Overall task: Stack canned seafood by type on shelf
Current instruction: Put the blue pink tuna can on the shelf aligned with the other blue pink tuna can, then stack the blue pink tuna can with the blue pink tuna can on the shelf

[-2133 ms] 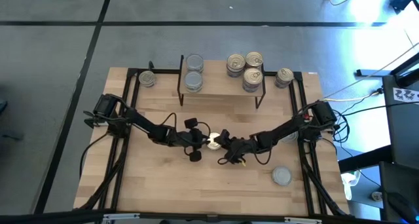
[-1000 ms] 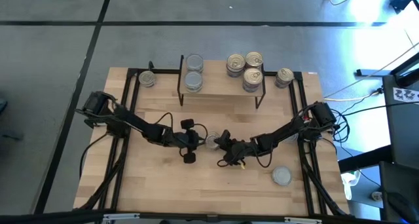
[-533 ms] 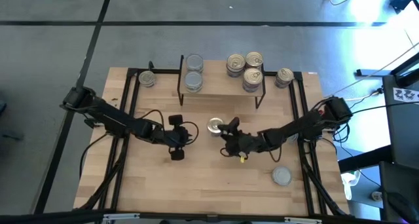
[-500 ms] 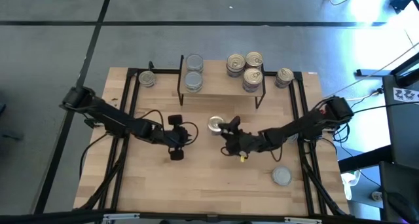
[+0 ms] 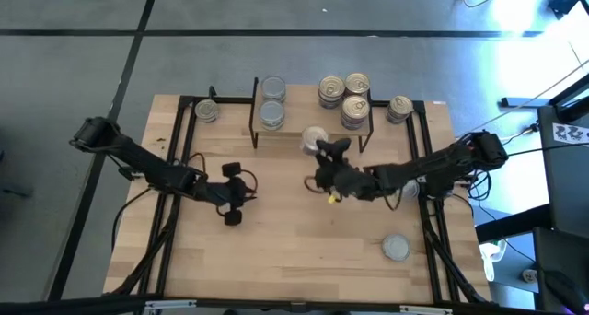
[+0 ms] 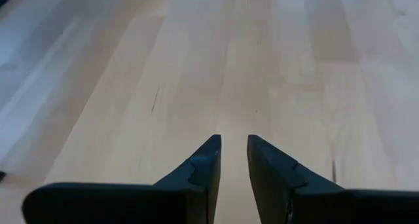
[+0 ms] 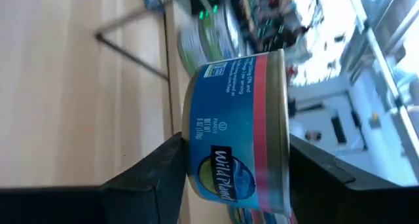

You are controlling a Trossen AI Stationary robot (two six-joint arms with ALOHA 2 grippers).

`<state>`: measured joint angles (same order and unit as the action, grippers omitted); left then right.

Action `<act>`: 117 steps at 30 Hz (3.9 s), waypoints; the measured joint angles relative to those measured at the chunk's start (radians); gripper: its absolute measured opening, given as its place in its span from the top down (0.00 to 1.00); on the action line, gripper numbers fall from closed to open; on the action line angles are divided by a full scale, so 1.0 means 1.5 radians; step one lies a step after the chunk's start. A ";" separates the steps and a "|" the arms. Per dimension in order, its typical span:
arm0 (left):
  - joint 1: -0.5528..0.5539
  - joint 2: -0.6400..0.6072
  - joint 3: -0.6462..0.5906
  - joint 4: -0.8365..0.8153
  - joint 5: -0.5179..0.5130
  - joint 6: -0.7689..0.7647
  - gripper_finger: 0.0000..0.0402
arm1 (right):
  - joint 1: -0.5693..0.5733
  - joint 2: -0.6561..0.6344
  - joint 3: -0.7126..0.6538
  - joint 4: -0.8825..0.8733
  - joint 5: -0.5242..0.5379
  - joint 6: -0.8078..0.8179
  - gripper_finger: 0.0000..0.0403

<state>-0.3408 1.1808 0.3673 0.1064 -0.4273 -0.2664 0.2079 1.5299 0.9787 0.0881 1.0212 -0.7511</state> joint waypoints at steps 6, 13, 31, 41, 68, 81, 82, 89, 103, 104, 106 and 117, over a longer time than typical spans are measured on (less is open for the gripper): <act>0.000 -0.010 -0.024 0.007 -0.001 -0.049 0.82 | -0.089 0.000 0.017 -0.137 -0.023 0.077 0.48; 0.000 -0.010 -0.024 0.007 -0.002 -0.046 0.82 | -0.154 0.000 0.017 -0.170 -0.078 0.149 0.48; 0.001 -0.010 -0.024 0.014 -0.002 -0.054 0.82 | -0.205 0.005 0.018 -0.198 -0.148 0.203 0.37; 0.001 -0.010 -0.024 0.014 -0.002 -0.053 0.82 | -0.204 0.006 0.072 -0.262 -0.183 0.259 0.23; 0.001 -0.010 -0.024 0.085 -0.002 -0.028 0.82 | 0.096 0.006 0.151 -0.794 -0.405 0.836 0.21; 0.001 -0.010 -0.024 0.112 -0.002 -0.034 0.82 | 0.110 0.005 0.045 -0.959 -0.357 1.062 0.39; 0.001 -0.010 -0.024 0.112 -0.002 -0.034 0.82 | 0.106 0.003 0.040 -0.966 -0.357 1.068 0.41; 0.001 -0.010 -0.024 0.109 -0.002 -0.035 0.82 | 0.096 -0.009 0.037 -0.859 -0.336 0.978 0.51; 0.109 -0.010 0.024 -0.018 -0.002 -0.006 0.64 | 0.097 -0.009 -0.009 -0.406 -0.333 0.744 0.52; 0.129 -0.010 0.043 -0.064 -0.003 -0.005 0.60 | 0.097 -0.009 -0.029 -0.370 -0.336 0.728 0.52; 0.173 -0.010 0.085 -0.171 -0.007 -0.008 0.51 | 0.097 -0.009 -0.074 -0.286 -0.346 0.702 0.52; 0.426 -0.007 0.196 -0.533 -0.134 -0.109 0.37 | 0.059 -0.009 -0.265 -0.006 -0.345 0.653 0.52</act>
<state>0.2977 1.1698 0.6617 -0.6928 -0.6285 -0.4300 0.2966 1.5162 0.5814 0.0795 0.5033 0.2288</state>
